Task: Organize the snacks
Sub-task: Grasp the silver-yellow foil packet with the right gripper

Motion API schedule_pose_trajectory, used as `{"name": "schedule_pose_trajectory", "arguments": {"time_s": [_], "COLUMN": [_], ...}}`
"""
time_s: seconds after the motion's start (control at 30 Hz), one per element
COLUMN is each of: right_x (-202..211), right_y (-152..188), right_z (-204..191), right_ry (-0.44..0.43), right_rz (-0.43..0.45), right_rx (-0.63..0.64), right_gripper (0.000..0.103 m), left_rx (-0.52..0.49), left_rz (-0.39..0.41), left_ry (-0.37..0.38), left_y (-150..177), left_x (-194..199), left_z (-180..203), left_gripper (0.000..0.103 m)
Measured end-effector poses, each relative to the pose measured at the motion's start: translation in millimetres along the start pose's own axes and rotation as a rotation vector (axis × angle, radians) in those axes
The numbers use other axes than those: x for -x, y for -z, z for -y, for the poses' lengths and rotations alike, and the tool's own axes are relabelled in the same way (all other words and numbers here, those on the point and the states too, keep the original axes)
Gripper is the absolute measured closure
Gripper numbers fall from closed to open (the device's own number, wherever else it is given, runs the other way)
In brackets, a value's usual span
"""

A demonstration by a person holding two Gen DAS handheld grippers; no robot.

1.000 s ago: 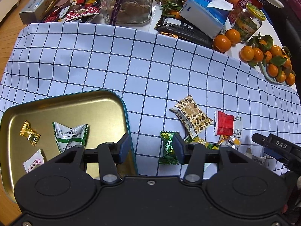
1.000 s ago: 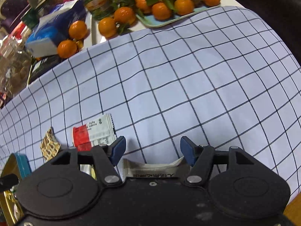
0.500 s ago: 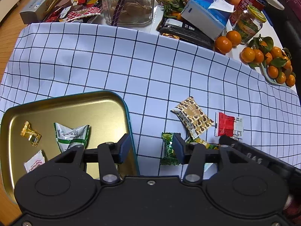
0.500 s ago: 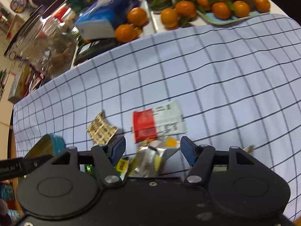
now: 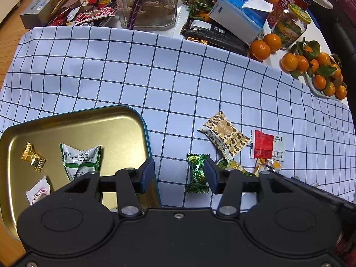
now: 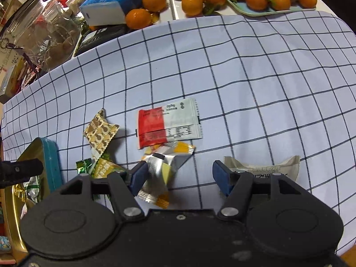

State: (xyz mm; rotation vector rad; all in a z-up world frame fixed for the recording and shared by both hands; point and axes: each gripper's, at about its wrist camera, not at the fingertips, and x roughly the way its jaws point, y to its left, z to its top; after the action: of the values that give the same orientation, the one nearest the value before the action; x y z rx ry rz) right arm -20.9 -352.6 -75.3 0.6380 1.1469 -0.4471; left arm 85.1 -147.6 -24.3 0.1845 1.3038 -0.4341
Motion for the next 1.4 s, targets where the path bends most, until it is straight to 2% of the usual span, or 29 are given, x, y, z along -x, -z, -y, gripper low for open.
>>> {"name": "schedule_pose_trajectory", "arguments": {"time_s": [0.13,0.33,0.57,0.63,0.7,0.73,0.8,0.9,1.17,1.4], "right_x": [2,-2,-14,-14,-13,-12,-10,-4,31,34], "right_y": [-1,-2,2,4,5,6,6,5,-7,-16], "right_z": [2,-16,-47,-47,-46,-44,-38,-27,10,37], "right_ry": [0.028,-0.028,0.032,0.037,0.048,0.050,0.045,0.031,-0.045,-0.004], "right_rz": [0.013,0.025,0.018,0.023,0.028,0.029,0.028,0.055,0.195,0.194], "right_rx": [-0.027,-0.048,0.045,0.080,0.106,0.112,0.119,0.107,-0.005,-0.059], "right_gripper": [0.035,0.035,0.034,0.036,0.048,0.051,0.064,0.065,0.065,0.065], "left_rx": [-0.002,-0.004,0.006,0.013,0.014,0.014,0.010,0.008,0.011,-0.038], "left_rz": [-0.004,-0.003,-0.005,-0.004,-0.001,0.000,-0.004,-0.013,-0.042,-0.066], "left_ry": [-0.006,0.000,0.000,0.002,0.003,0.002,0.001,0.003,0.023,0.037], "left_y": [0,-1,-2,-3,-3,-3,-2,-2,-1,4], "left_x": [-1,0,0,0,1,1,0,-2,-12,-24], "left_z": [-1,0,-6,-7,-6,-6,-5,-3,9,38], "left_gripper": [0.047,0.047,0.047,0.047,0.047,0.047,0.047,0.047,0.047,0.047]}}
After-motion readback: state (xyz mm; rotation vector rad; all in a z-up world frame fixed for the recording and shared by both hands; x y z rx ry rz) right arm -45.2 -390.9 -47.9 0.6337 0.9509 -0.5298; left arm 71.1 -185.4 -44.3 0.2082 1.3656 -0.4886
